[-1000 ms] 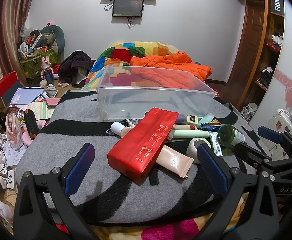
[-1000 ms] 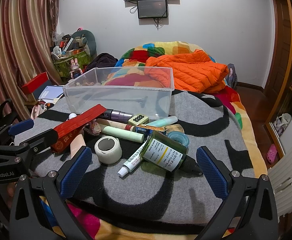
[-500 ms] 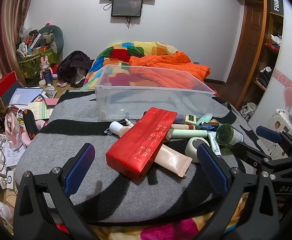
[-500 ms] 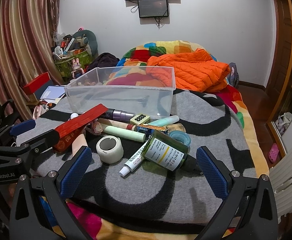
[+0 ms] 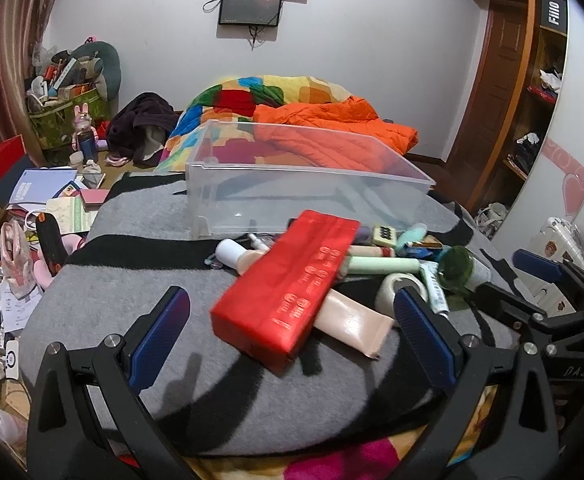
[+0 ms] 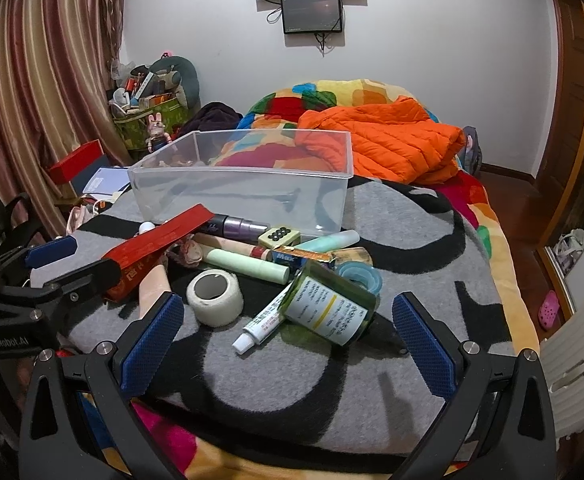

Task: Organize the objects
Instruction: 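Move both grippers toward the red pouch and green bottle, then grasp the red pouch with the left gripper while the right grasps the green bottle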

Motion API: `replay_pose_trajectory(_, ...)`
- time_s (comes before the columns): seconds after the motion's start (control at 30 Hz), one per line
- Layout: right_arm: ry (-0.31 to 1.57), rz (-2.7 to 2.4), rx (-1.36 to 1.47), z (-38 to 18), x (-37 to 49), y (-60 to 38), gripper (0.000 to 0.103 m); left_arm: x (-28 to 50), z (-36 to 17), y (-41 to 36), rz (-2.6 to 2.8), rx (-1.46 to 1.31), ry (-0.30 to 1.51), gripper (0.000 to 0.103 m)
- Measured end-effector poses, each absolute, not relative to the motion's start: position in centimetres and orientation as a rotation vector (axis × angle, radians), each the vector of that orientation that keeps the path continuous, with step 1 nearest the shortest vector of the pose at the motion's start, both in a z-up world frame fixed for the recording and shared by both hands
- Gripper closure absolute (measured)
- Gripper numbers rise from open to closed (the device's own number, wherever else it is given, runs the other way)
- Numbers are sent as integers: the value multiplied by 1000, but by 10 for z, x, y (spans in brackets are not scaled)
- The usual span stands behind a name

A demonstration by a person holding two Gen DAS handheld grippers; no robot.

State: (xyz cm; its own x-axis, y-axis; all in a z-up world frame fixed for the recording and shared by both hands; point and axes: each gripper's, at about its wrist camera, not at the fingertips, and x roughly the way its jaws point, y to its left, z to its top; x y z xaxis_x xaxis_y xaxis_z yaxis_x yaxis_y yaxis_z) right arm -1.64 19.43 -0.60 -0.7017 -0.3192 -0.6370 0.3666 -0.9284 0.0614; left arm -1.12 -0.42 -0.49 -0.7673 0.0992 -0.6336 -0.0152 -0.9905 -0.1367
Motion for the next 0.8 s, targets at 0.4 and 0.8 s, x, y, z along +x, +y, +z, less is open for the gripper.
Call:
replay_pose_trajectory(0.4,84,-2602,1070,-29,-48,223,19,-37,-39,-34,2775,-1155,-312,20)
replay_pose_trajectory(0.8,65,-2494,1102,-41,-57,210,54,-30,-37,-15,2825,-1079,-209,44)
